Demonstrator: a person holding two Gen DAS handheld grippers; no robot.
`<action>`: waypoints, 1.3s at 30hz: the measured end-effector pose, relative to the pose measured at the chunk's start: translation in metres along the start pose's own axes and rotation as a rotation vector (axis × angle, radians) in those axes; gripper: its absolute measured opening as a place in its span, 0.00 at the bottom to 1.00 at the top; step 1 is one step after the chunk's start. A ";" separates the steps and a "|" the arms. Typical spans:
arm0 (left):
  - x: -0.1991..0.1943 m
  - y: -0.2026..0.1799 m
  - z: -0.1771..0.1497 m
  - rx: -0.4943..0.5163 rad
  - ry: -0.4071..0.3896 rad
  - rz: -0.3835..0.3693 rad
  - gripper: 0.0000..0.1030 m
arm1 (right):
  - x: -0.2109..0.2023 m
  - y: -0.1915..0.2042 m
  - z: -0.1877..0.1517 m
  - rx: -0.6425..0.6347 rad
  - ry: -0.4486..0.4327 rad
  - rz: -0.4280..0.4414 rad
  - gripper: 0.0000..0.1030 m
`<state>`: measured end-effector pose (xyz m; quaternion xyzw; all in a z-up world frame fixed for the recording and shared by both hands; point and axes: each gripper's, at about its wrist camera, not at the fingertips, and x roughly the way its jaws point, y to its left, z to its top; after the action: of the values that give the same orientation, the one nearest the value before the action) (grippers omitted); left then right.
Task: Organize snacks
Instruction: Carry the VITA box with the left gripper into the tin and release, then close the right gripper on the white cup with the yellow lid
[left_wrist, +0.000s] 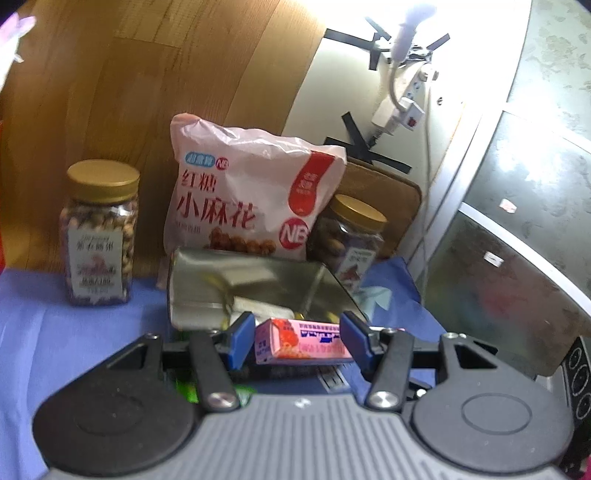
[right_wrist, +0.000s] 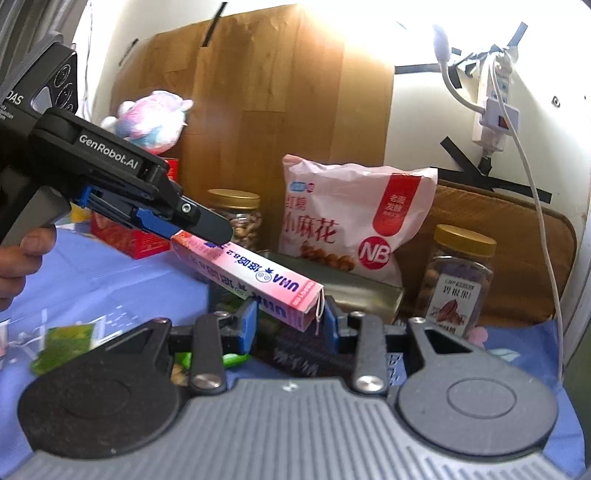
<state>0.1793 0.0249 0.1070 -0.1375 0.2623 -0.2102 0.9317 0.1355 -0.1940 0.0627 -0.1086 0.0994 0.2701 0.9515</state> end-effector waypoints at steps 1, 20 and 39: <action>0.007 0.002 0.005 0.000 -0.001 0.005 0.49 | 0.007 -0.004 0.002 -0.003 0.001 -0.005 0.38; 0.008 0.028 -0.009 -0.078 0.016 0.024 0.60 | 0.004 -0.008 -0.028 0.141 0.035 -0.016 0.51; -0.061 0.002 -0.099 -0.139 0.121 -0.081 0.66 | -0.038 0.029 -0.058 0.237 0.171 0.022 0.32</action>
<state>0.0789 0.0408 0.0512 -0.1992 0.3263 -0.2368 0.8932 0.0804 -0.2040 0.0121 -0.0171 0.2125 0.2569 0.9427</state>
